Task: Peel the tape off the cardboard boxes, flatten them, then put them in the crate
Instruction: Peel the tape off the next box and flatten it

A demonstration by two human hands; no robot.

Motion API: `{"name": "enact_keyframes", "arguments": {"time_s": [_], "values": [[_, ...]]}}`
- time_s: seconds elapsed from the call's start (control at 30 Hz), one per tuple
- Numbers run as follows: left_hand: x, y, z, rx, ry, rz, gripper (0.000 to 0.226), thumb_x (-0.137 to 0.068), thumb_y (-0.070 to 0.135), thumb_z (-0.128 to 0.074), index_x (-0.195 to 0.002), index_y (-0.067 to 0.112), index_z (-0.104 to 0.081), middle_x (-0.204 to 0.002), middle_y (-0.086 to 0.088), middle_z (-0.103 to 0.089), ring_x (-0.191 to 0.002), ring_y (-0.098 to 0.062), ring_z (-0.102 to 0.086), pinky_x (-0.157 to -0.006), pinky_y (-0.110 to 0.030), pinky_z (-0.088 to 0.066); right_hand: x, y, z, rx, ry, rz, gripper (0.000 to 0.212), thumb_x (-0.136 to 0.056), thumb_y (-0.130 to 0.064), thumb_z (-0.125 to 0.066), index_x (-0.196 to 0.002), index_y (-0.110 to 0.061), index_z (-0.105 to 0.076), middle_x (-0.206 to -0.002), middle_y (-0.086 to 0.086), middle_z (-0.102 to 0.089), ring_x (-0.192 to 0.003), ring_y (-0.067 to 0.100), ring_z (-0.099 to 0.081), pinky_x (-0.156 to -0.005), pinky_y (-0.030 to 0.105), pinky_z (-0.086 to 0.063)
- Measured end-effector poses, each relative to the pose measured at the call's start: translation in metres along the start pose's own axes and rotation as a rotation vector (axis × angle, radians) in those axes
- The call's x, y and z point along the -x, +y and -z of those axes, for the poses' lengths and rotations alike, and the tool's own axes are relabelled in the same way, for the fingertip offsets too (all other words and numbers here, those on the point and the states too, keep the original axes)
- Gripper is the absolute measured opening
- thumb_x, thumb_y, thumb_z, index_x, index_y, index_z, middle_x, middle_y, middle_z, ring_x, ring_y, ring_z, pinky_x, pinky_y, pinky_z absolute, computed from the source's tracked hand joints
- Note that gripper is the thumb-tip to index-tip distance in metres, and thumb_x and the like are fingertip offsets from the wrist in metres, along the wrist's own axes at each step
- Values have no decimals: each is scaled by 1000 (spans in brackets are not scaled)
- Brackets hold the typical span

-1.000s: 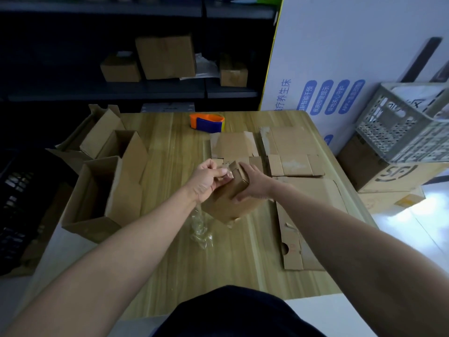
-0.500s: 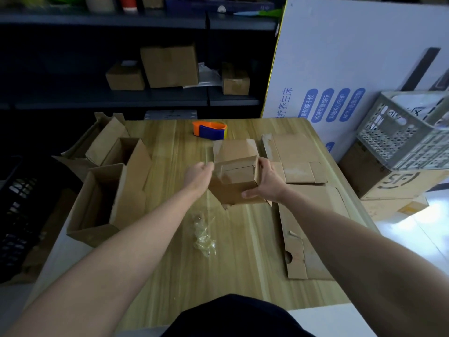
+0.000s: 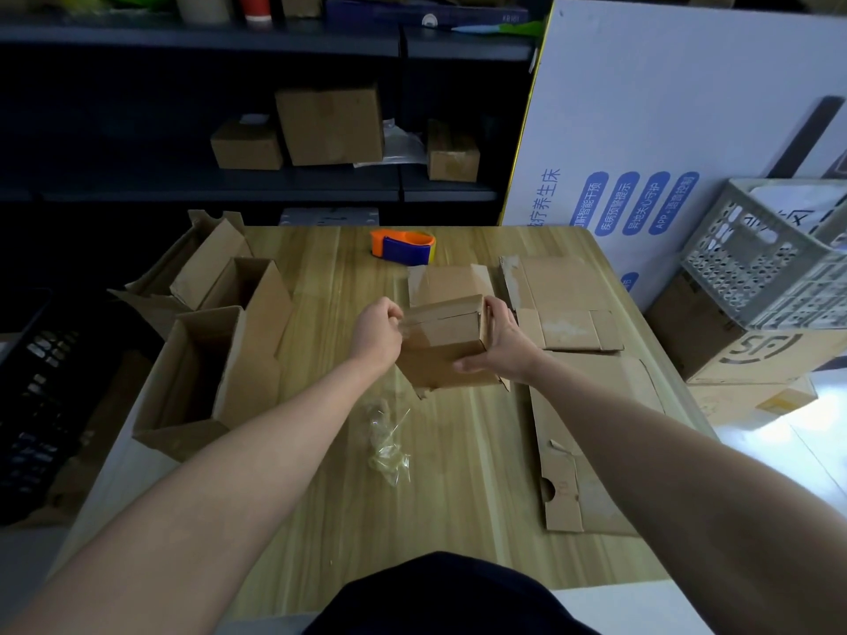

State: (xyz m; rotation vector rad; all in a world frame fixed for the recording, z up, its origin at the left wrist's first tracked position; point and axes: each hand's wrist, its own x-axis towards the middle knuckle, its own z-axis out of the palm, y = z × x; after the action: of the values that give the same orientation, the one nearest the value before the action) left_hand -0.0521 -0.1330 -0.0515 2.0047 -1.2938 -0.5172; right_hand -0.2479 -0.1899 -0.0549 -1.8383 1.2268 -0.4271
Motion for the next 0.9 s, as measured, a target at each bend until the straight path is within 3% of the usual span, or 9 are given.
{"name": "enact_keyframes", "arguments": {"time_s": [0.1, 0.2, 0.3, 0.4, 0.5, 0.63, 0.8, 0.9], "values": [[0, -2, 0, -3, 45, -17, 14, -97, 3, -42, -98, 9, -55, -102, -4, -56, -89, -15, -54, -71, -23, -44, -2, -5, 1, -64, -34, 4, 119, -59, -20, -88, -146, -33, -8, -148, 3, -22, -134, 24, -25, -111, 45, -27], [1, -3, 1, -7, 65, -41, 14, -96, 3, -42, -98, 9, -54, -101, -4, -56, -88, -17, -54, -70, -26, -47, -5, -14, 1, -44, -7, 31, 111, -62, -22, -87, -145, -31, -14, -147, 4, -24, -134, 25, -28, -110, 45, -31], [1, -4, 1, 29, 72, -43, 12, -96, 2, -44, -96, 9, -54, -99, -4, -56, -87, -16, -54, -69, -24, -44, -8, -20, 2, 318, -75, 34, 108, -63, -37, -84, -145, -30, -16, -140, 1, -23, -127, 26, -32, -104, 45, -38], [4, -6, 1, 92, 45, -56, 14, -95, 0, -44, -96, 9, -55, -97, -2, -56, -90, -15, -53, -73, -21, -43, -10, -27, 1, 752, -50, 55, 107, -60, -53, -80, -143, -27, -18, -139, 4, -25, -129, 29, -24, -110, 54, -24], [4, -1, 0, 188, -1, -58, 18, -94, 0, -44, -89, 13, -54, -91, 1, -56, -85, -13, -54, -68, -16, -44, -12, -32, -3, 925, -73, 82, 106, -58, -58, -77, -142, -21, -23, -140, 5, -31, -132, 30, -25, -112, 58, -14], [1, 4, -2, 483, -63, 80, 27, -93, -5, -44, -80, 17, -54, -86, -5, -58, -69, -14, -58, -66, -28, -55, -14, -34, -10, 915, -79, 97, 105, -58, -60, -76, -141, -18, -27, -134, 5, -40, -128, 28, -34, -112, 54, -15], [-8, -28, 13, 580, 192, 306, 30, -90, -9, -41, -76, 15, -53, -84, -6, -57, -68, -16, -58, -58, -23, -51, -11, -22, 14, 752, 52, 48, 98, -58, -51, -81, -135, -15, -33, -125, 5, -43, -114, 25, -44, -99, 41, -39], [-9, -53, 24, 554, 263, 362, 33, -89, -10, -39, -71, 16, -50, -81, -10, -56, -65, -18, -54, -64, -31, -50, -7, -13, 30, 732, 136, -38, 99, -59, -49, -82, -135, -12, -31, -128, 8, -41, -117, 28, -43, -100, 42, -39]]}}
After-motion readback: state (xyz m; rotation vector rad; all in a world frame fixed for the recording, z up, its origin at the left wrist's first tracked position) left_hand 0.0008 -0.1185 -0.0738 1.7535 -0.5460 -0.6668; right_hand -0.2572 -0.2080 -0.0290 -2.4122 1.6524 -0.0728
